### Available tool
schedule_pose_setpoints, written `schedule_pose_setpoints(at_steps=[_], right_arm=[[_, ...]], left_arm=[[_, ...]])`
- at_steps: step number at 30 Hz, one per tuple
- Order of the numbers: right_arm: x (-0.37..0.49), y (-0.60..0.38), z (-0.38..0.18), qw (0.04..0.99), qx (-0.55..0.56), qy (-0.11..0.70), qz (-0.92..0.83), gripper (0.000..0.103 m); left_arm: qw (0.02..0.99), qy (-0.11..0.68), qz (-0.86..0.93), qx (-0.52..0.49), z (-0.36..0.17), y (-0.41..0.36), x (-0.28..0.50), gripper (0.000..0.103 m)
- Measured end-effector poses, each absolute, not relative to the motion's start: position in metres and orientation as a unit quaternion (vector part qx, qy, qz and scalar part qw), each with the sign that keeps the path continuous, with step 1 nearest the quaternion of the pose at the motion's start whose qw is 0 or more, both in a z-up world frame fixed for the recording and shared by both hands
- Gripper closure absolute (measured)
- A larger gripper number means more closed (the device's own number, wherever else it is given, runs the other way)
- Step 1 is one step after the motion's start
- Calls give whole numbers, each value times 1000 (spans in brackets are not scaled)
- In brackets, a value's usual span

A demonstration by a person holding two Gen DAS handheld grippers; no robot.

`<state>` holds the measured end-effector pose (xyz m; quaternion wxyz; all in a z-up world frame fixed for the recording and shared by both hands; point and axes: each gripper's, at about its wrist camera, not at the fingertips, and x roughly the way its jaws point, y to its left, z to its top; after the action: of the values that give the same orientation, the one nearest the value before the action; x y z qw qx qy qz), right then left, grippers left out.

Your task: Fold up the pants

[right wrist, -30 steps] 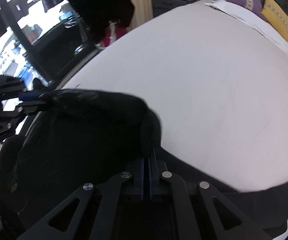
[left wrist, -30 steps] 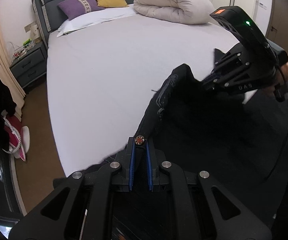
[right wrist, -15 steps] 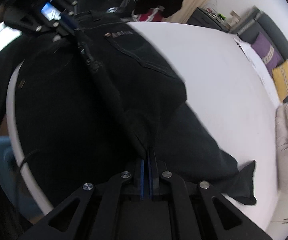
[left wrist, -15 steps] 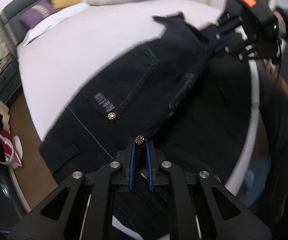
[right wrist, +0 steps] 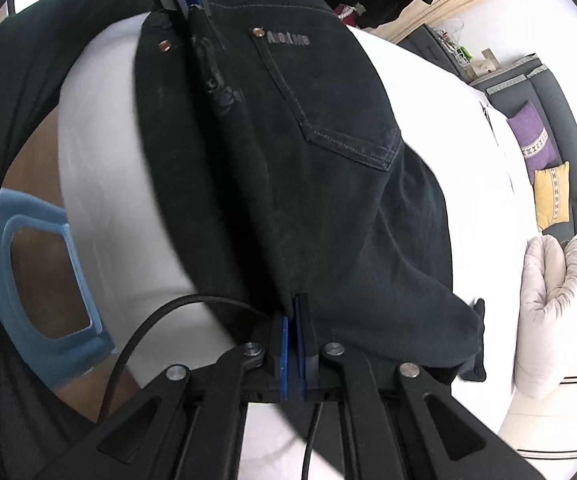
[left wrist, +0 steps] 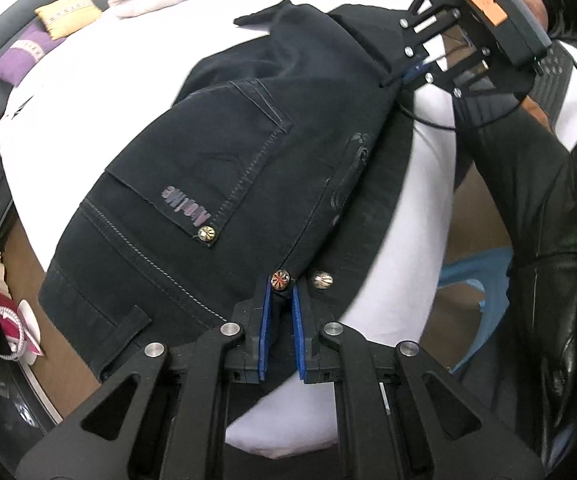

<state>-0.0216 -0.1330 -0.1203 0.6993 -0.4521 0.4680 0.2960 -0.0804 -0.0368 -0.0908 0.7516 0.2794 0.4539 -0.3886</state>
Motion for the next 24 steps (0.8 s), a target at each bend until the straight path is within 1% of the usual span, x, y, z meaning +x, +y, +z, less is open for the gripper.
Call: schedule_pose_setpoints(at_steps=[11,15,17,20,21,24], right_arm=[[-40,-119,-133,689,-494,452,278,99],[-37,-118,-139,686,-501,452,271,98],[-43,-118,-141,691,-494,455,267,98],[-48,-110,-152,686,-504,457,256,96],[-49,-107,-155,686,-507,457,252,96],[-48,-104,-156,692,-493,468,242,95]], left_arm=[[752,449,-387,289,-90,-21,-86,94],[755,441,-381,301,-92,-31,-91,94],[760,438,-372,304,-90,-27,-91,89],[766,447,-366,283,-93,-22,-87,89],[765,452,-365,277,-91,-21,-86,87],[757,490,-359,239,-74,-11,-76,86]])
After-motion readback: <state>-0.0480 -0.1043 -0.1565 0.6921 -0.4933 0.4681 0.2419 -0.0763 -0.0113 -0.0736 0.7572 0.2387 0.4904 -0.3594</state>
